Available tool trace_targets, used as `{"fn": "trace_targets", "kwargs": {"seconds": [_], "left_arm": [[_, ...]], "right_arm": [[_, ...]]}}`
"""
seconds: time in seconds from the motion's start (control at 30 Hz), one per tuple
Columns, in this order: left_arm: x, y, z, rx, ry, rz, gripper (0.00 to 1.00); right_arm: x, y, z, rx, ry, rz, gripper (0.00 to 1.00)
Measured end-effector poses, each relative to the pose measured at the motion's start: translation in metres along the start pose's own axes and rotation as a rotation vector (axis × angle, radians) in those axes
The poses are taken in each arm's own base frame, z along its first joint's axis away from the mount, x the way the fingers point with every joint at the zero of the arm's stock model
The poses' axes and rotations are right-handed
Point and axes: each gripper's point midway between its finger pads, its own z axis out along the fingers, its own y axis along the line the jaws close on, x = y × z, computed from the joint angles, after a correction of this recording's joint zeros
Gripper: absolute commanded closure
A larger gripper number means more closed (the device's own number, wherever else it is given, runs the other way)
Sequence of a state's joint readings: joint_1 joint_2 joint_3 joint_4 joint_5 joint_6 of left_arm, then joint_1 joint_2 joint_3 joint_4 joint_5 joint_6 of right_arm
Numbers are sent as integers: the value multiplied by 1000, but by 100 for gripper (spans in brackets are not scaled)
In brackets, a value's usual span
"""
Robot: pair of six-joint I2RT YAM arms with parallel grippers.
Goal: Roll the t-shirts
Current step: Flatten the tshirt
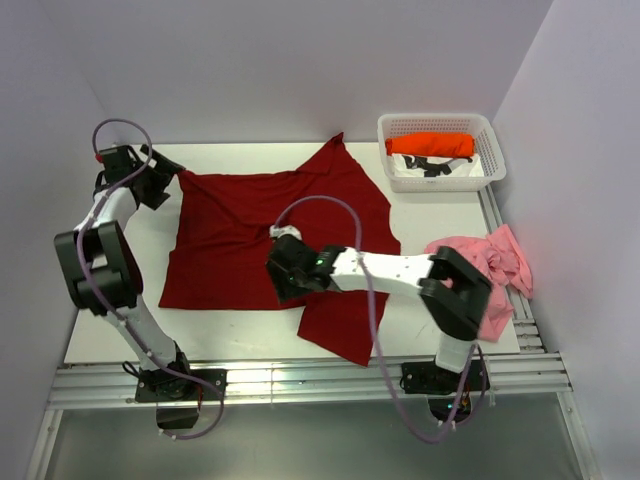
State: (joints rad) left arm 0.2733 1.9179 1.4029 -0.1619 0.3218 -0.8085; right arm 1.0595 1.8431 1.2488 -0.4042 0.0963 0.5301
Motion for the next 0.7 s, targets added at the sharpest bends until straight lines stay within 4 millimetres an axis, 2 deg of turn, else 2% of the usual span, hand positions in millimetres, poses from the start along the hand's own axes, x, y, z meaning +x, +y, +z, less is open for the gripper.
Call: {"fn": "trace_targets", "kwargs": {"seconds": [0.1, 0.23, 0.27, 0.33, 0.4, 0.47, 0.57, 0.7], "left_arm": [[-3, -7, -38, -6, -77, 9, 0], [-3, -10, -88, 0, -194, -12, 1], [-1, -9, -98, 6, -211, -20, 7], [7, 2, -116, 9, -239, -55, 17], [13, 16, -127, -8, -256, -86, 18], [17, 33, -137, -30, -279, -112, 14], [24, 53, -152, -71, -304, -143, 5], [34, 46, -175, -32, -323, -136, 0]], "right_arm": [[-8, -15, -37, 5, -77, 73, 37], [-8, -49, -87, 25, -186, 223, 40], [-5, -57, -94, 30, -196, 253, 41], [10, -79, -106, 48, -204, 333, 41], [32, -101, -112, 88, -180, 402, 40], [61, -116, -114, 129, -129, 452, 39], [95, -127, -116, 170, -51, 499, 39], [121, -133, -125, 200, 4, 551, 39]]}}
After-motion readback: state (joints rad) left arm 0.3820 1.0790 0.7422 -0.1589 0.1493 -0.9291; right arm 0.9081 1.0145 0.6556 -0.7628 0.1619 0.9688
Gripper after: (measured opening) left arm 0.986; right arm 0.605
